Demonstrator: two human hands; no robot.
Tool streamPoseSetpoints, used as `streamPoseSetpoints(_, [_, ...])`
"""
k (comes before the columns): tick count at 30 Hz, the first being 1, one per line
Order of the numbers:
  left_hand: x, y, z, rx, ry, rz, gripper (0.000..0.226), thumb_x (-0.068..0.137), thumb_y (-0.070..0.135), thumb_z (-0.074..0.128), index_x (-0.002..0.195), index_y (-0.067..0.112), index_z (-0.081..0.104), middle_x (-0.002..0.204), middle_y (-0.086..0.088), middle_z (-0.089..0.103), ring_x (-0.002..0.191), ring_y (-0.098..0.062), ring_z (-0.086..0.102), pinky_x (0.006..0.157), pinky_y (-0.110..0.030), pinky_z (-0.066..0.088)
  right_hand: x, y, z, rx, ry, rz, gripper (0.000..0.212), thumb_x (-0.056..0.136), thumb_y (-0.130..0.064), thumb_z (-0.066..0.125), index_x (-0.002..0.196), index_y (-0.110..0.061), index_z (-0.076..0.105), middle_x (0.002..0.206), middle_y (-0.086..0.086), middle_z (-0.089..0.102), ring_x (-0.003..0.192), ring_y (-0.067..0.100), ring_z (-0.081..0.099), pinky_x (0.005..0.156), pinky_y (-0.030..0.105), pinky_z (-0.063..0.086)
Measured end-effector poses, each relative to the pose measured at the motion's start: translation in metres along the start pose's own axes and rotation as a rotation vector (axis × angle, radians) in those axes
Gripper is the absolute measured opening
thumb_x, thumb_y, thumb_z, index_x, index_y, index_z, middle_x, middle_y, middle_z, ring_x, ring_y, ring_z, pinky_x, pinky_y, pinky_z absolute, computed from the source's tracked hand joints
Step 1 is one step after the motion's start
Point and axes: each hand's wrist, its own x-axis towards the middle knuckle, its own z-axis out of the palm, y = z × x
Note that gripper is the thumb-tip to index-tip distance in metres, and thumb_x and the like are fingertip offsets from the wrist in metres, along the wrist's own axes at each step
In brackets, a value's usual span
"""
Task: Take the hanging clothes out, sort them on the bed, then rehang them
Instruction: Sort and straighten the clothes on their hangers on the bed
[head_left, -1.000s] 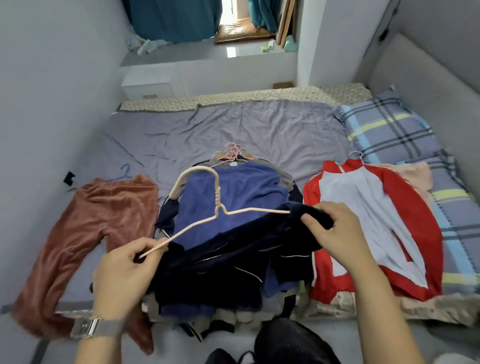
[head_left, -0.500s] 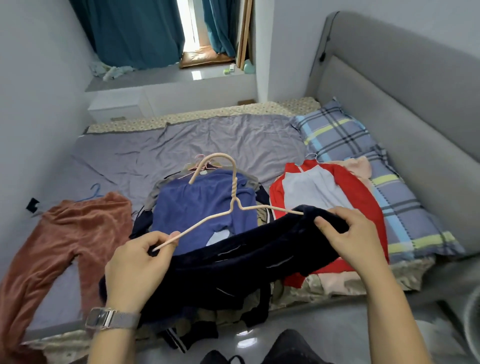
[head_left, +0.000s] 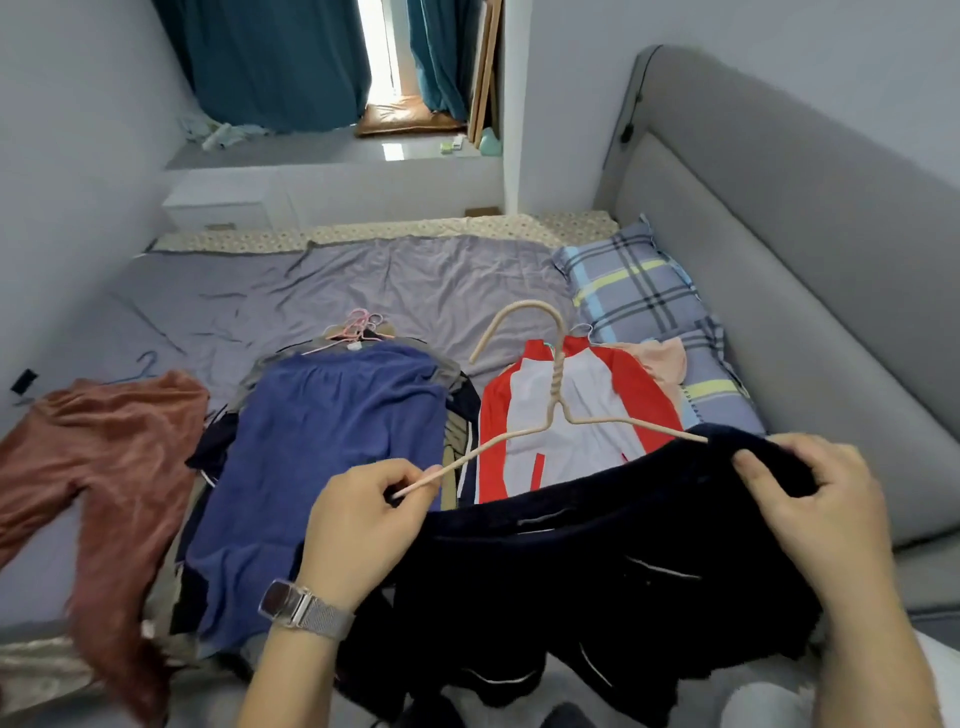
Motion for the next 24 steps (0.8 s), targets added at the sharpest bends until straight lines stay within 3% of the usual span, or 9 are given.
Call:
streamPoseSetpoints(4, [-0.005, 0.006, 0.03, -0.034, -0.067, -0.046, 0.03, 0.077, 0.047, 0.06, 0.06, 0.022, 0.063, 0.053, 0.006, 0.057, 0.056, -0.011, 0.051, 0.054, -0.025, 0.039, 0.021, 0.036, 0.006, -0.058, -0.042, -0.009, 0.017, 0.076, -0.026, 0.075, 0.08, -0.011, 0.069, 0.078, 0.006, 0.065, 0.089, 0.026, 0.049, 0.085, 0.043, 0.043])
streamPoseSetpoints(10, [0.023, 0.011, 0.049, -0.037, -0.111, -0.103, 0.024, 0.08, 0.037, 0.068, 0.06, 0.025, 0.064, 0.053, 0.013, 0.057, 0.053, -0.006, 0.05, 0.052, -0.018, 0.036, 0.052, 0.056, 0.031, 0.002, -0.103, 0.009, 0.014, 0.076, -0.03, 0.073, 0.076, -0.021, 0.062, 0.076, -0.001, 0.06, 0.089, 0.018, 0.045, 0.089, 0.045, 0.041])
streamPoseSetpoints(14, [0.064, 0.012, 0.066, -0.025, -0.163, -0.082, 0.023, 0.08, 0.031, 0.069, 0.058, 0.028, 0.062, 0.051, 0.016, 0.054, 0.052, -0.003, 0.049, 0.05, -0.014, 0.034, 0.078, 0.067, 0.046, -0.047, -0.131, 0.008, 0.03, 0.072, -0.054, 0.05, 0.076, -0.025, 0.057, 0.075, -0.001, 0.057, 0.085, 0.021, 0.047, 0.092, 0.029, 0.029])
streamPoseSetpoints(16, [0.086, 0.013, 0.08, -0.02, -0.192, -0.056, 0.025, 0.082, 0.036, 0.067, 0.059, 0.029, 0.06, 0.05, 0.014, 0.053, 0.051, -0.004, 0.048, 0.051, -0.02, 0.036, 0.089, 0.077, 0.048, -0.057, -0.127, 0.028, 0.036, 0.071, -0.055, 0.044, 0.076, -0.022, 0.059, 0.075, 0.0, 0.058, 0.082, 0.019, 0.047, 0.108, 0.031, 0.021])
streamPoseSetpoints(18, [0.108, 0.015, 0.096, -0.026, -0.217, -0.015, 0.025, 0.08, 0.049, 0.062, 0.065, 0.03, 0.06, 0.052, 0.012, 0.053, 0.049, -0.006, 0.046, 0.052, -0.027, 0.04, 0.097, 0.087, 0.049, -0.069, -0.108, 0.064, 0.039, 0.071, -0.054, 0.044, 0.076, -0.019, 0.059, 0.076, 0.002, 0.058, 0.08, 0.02, 0.047, 0.113, 0.037, 0.019])
streamPoseSetpoints(21, [0.141, 0.02, 0.119, -0.002, -0.258, 0.044, 0.043, 0.073, 0.066, 0.046, 0.069, 0.027, 0.062, 0.054, 0.009, 0.054, 0.05, -0.008, 0.048, 0.055, -0.035, 0.045, 0.111, 0.101, 0.054, -0.096, -0.047, 0.069, 0.034, 0.072, -0.051, 0.044, 0.076, -0.019, 0.056, 0.074, 0.003, 0.056, 0.08, 0.022, 0.046, 0.102, 0.031, 0.026])
streamPoseSetpoints(24, [0.177, 0.035, 0.129, -0.021, -0.266, 0.062, 0.043, 0.071, 0.066, 0.046, 0.069, 0.027, 0.064, 0.054, 0.009, 0.056, 0.051, -0.005, 0.049, 0.058, -0.037, 0.047, 0.141, 0.108, 0.054, -0.071, -0.024, 0.083, 0.034, 0.071, -0.051, 0.046, 0.077, -0.02, 0.058, 0.075, 0.001, 0.055, 0.08, 0.015, 0.041, 0.084, 0.036, 0.037])
